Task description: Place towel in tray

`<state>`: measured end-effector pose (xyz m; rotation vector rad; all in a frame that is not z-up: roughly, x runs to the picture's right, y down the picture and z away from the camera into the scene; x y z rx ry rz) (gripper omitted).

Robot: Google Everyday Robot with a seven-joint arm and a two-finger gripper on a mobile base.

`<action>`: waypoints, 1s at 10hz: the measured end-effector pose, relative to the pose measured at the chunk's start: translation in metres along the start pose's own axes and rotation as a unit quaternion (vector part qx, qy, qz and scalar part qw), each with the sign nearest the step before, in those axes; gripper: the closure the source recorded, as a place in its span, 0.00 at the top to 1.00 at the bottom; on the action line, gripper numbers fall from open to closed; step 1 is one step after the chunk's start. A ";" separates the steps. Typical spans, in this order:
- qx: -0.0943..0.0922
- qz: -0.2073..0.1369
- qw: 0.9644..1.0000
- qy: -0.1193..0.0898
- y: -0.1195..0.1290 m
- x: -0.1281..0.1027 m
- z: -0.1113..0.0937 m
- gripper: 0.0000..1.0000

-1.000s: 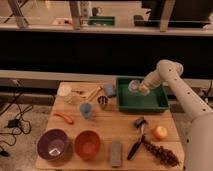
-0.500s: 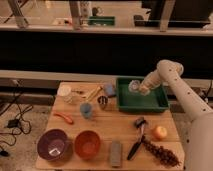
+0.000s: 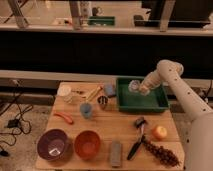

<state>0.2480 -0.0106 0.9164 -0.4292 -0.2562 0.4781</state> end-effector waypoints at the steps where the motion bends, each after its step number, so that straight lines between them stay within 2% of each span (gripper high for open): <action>1: 0.000 0.000 1.000 0.000 0.000 0.000 0.000 0.30; 7: 0.000 0.000 1.000 0.000 0.000 0.000 0.000 0.30; 9: 0.000 0.000 1.000 0.000 0.000 0.000 0.000 0.21; 10: 0.000 0.000 1.000 0.000 0.000 0.000 0.000 0.11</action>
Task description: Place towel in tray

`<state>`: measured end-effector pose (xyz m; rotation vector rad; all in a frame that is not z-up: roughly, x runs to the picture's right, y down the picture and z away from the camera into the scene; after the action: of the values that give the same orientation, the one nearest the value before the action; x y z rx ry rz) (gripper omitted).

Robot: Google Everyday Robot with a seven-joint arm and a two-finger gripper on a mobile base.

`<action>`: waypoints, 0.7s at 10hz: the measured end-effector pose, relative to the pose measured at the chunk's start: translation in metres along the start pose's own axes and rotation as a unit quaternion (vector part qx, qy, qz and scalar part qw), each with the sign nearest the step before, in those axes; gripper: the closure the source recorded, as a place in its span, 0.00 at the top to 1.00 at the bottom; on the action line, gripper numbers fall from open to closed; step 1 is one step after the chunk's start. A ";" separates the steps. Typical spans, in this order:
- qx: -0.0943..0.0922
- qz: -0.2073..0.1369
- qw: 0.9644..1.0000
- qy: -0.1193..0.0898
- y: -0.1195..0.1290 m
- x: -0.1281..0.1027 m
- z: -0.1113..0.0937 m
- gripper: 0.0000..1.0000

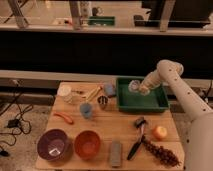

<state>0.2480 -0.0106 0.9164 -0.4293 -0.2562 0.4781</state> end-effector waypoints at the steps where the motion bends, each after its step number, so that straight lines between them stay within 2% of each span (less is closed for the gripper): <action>1: 0.000 0.000 1.000 0.000 0.000 0.000 0.000 0.08; 2: 0.000 0.000 1.000 0.000 0.000 0.000 0.000 0.09; 4: 0.000 0.000 1.000 0.000 0.000 0.000 0.000 0.25; 7: 0.000 0.000 1.000 0.000 0.000 0.000 0.000 0.57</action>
<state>0.2477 -0.0106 0.9165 -0.4293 -0.2565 0.4779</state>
